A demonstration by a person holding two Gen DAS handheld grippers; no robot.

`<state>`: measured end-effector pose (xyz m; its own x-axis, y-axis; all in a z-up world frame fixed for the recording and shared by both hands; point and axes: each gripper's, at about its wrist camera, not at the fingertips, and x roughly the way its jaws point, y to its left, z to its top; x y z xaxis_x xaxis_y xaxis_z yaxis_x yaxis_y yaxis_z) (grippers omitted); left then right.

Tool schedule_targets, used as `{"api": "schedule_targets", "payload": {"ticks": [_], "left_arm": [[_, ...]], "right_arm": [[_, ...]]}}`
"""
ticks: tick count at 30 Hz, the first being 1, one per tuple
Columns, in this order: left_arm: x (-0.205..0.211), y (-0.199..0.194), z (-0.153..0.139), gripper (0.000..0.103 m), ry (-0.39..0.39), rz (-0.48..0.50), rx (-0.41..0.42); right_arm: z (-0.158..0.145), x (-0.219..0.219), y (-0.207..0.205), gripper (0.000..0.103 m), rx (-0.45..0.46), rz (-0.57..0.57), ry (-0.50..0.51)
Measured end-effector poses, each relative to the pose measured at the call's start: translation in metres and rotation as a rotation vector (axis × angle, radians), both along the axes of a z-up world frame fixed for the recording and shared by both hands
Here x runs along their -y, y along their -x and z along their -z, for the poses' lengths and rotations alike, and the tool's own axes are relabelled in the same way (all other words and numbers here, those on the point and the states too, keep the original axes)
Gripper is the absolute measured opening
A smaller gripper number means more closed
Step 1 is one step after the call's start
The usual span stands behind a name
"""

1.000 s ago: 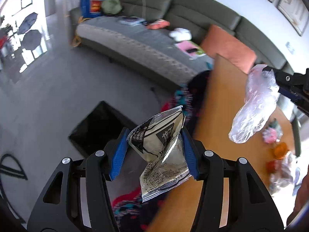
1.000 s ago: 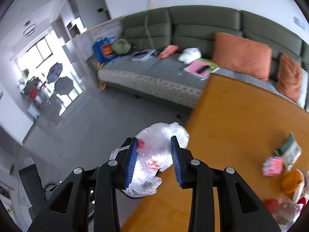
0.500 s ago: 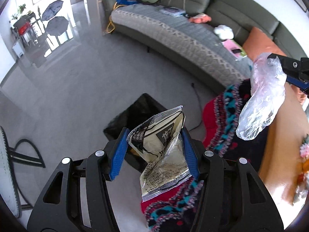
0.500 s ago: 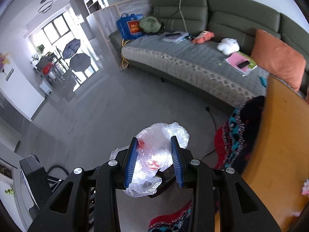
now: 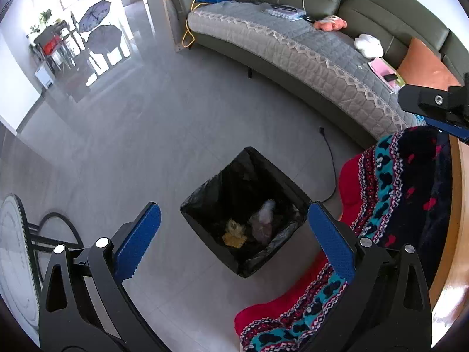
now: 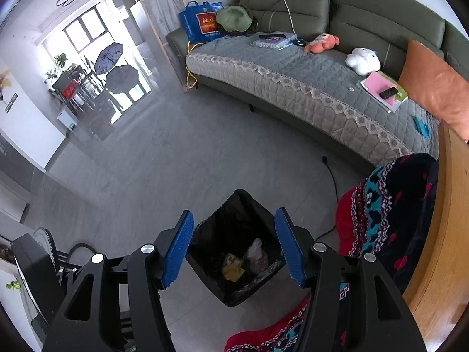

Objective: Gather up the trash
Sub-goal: 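Carry both items over the black bin and open both tools to drop them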

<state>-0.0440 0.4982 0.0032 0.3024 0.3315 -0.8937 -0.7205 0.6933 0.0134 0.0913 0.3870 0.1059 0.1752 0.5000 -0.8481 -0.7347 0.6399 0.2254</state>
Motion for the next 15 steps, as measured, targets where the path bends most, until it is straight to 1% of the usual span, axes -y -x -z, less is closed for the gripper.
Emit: {"api": "schedule_targets", "payload": {"ticks": [5,9,10,12,15], "left_arm": [[0.004,0.005,0.000,0.097,0.011,-0.008,-0.001],[0.017,0.006,-0.008,0.097,0.012,0.000,0.015],[0.022,0.008,-0.013,0.097,0.017,0.005,0.028],[0.031,0.010,-0.019,0.097,0.023,0.020,0.046],[0.047,0.010,-0.029,0.097,0.000,0.053,0.052]], "right_arm": [[-0.009,0.012,-0.005,0.059,-0.014,0.016,-0.022],[-0.023,0.029,-0.001,0.059,0.003,0.026,-0.037],[-0.028,0.036,0.001,0.059,0.005,0.034,-0.045],[-0.036,0.049,0.004,0.063,0.011,0.051,-0.056],[-0.046,0.070,0.007,0.064,0.020,0.069,-0.068]]}}
